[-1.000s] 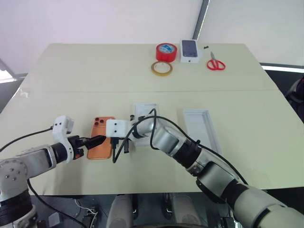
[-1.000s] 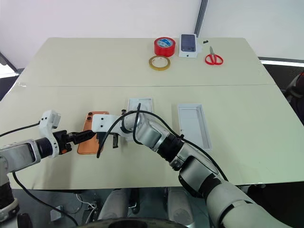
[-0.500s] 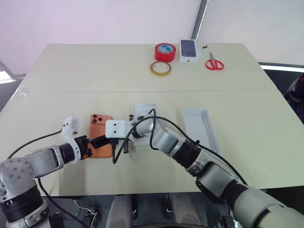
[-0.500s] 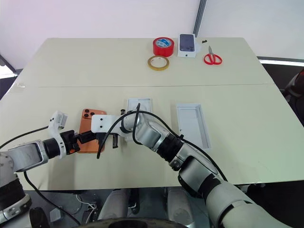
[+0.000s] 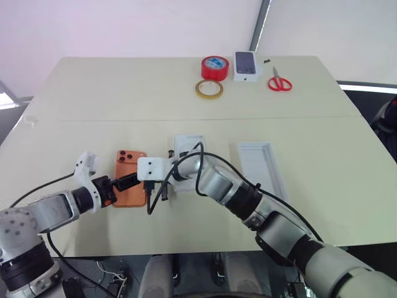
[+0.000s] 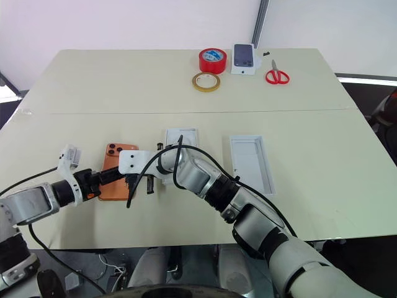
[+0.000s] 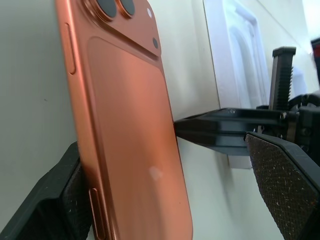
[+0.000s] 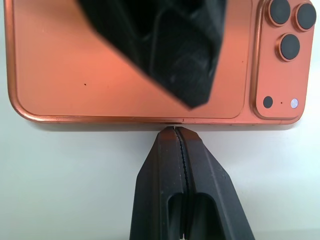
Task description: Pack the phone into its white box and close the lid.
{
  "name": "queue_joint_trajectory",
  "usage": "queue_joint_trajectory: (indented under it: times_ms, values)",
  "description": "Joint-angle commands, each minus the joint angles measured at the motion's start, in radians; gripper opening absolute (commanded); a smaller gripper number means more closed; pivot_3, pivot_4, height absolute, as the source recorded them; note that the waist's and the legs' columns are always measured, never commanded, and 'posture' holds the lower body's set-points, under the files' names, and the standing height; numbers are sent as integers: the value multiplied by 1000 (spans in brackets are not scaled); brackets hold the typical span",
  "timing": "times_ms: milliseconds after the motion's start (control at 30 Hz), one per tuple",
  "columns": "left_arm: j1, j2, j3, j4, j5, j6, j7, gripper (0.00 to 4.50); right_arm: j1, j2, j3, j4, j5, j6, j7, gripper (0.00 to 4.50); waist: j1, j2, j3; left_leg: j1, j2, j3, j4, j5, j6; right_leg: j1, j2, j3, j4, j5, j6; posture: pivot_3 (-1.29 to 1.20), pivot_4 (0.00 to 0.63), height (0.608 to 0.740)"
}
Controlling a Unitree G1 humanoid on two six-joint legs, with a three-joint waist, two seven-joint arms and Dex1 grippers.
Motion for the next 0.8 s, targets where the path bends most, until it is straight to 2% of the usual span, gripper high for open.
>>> queue_joint_trajectory:
  times_ms: [33,167,500,600,667,700,800]
  values:
    - [3,1,41,10,-43,9,23,3928,-5,19,-2,-16,-5,-13,3,0,0,0,0,0,0,0,0,0,0,0,0,0,0,0,0,0,150,740]
    - [3,3,54,27,-58,8,41,2163,-8,19,-3,-17,-7,-14,3,0,0,0,0,-1,0,0,0,0,0,0,0,0,0,0,0,0,150,740]
    - [22,-10,87,80,-160,-19,104,2163,-16,12,-19,-49,-6,-2,10,0,0,0,0,-2,0,0,-1,0,0,-3,-1,0,-1,0,0,0,150,740]
    - [36,-3,79,87,-199,-35,130,1294,-17,8,-24,-63,-6,3,10,0,0,0,0,-3,0,0,-1,0,0,-4,-1,0,-1,0,0,0,150,740]
    - [45,3,72,94,-230,-56,151,350,-23,3,-32,-75,-7,4,8,0,0,0,0,-3,0,0,-1,0,0,-5,-1,0,-1,0,0,0,150,740]
    - [52,8,68,98,-255,-74,165,28,-25,-1,-39,-87,-6,8,7,0,0,0,0,-2,0,0,-1,0,0,-6,-1,0,-1,0,0,0,150,740]
    - [70,32,59,115,-346,-137,215,28,-33,-14,-68,-131,2,28,8,0,-2,0,0,-3,0,0,-2,0,0,-6,-1,0,-1,0,-1,0,150,740]
